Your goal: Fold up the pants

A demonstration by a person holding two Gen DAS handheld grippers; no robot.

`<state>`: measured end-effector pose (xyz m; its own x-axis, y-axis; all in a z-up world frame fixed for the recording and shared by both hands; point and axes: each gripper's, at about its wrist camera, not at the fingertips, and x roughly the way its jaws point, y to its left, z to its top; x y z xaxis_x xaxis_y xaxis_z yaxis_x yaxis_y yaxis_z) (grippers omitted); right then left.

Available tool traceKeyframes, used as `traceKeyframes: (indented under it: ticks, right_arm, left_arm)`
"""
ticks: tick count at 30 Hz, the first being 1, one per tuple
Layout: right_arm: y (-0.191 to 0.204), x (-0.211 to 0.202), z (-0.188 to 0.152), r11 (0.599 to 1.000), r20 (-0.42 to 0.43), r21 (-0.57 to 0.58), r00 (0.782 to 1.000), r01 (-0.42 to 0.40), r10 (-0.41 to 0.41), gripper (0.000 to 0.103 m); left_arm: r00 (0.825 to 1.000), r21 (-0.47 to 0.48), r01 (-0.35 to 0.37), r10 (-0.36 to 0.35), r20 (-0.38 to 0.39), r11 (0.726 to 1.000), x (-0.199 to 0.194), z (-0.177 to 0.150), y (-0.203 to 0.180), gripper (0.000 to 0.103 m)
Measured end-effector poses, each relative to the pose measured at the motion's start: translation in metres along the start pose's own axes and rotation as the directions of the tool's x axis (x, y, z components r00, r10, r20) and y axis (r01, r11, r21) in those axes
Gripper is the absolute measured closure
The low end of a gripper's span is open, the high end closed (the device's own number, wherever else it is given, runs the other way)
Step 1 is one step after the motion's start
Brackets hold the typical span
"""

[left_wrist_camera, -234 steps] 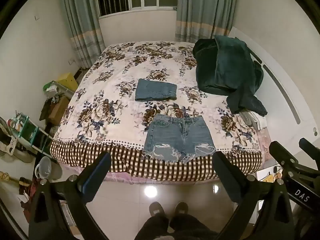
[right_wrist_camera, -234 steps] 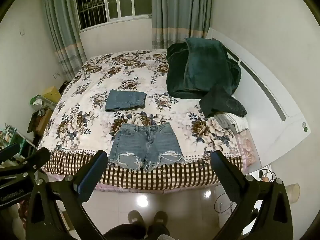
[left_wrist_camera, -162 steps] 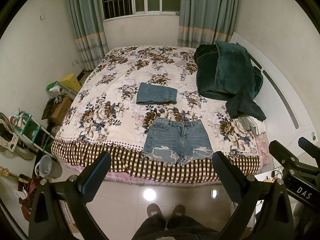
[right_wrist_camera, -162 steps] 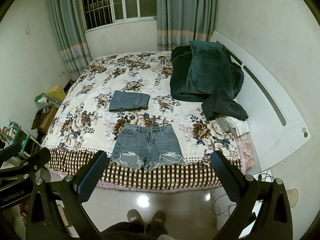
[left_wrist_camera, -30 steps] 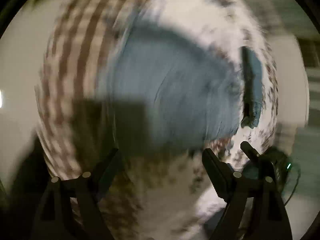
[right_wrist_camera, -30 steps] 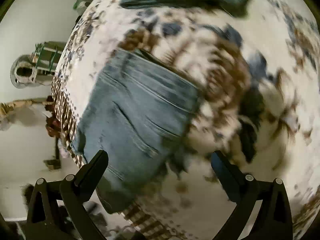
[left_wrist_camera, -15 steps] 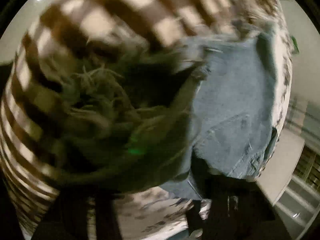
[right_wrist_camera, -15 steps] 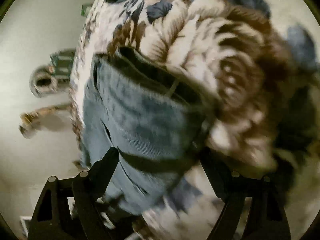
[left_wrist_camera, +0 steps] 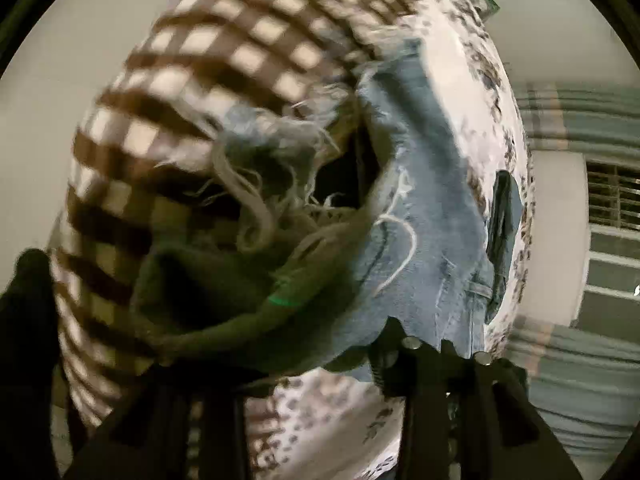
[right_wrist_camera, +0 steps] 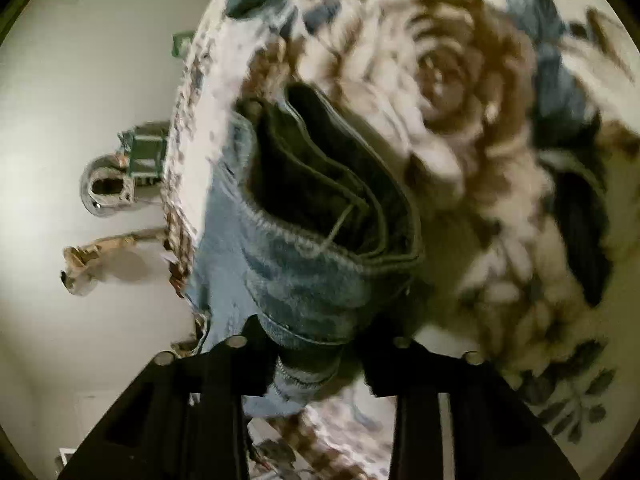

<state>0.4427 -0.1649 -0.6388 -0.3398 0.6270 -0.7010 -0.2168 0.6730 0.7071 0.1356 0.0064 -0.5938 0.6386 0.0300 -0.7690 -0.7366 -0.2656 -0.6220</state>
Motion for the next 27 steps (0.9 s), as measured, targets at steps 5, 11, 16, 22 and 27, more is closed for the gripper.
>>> traceKeyframes:
  ticks: [5,11,16,22,27]
  right_arm:
    - [-0.017,0.026,0.013,0.995,-0.017,0.074,0.997,-0.069,0.07,0.037]
    - [-0.013,0.027,0.015,0.992,0.045,0.096,0.996,-0.086,0.082,0.059]
    - [0.021,-0.003,0.008,0.995,0.089,0.093,0.995,-0.04,0.032,0.071]
    - [0.072,-0.063,0.006,0.993,0.144,0.106,0.989,-0.048,0.033,0.074]
    - [0.117,-0.118,0.027,0.989,0.23,0.121,0.972,-0.079,0.05,0.075]
  left_arm:
    - [0.993,-0.162,0.116,-0.114,0.023,0.98,0.025,0.018,0.025,0.049]
    - [0.991,-0.114,0.072,-0.059,0.119,0.991,0.014,0.018,-0.003,0.077]
    - [0.993,-0.017,0.048,-0.046,0.112,0.999,-0.009,0.033,-0.057,0.08]
    - [0.995,0.074,0.058,-0.064,0.076,0.996,-0.043,0.051,-0.131,0.08]
    - [0.994,0.187,0.1,-0.107,0.027,0.977,-0.063,0.064,-0.189,0.08]
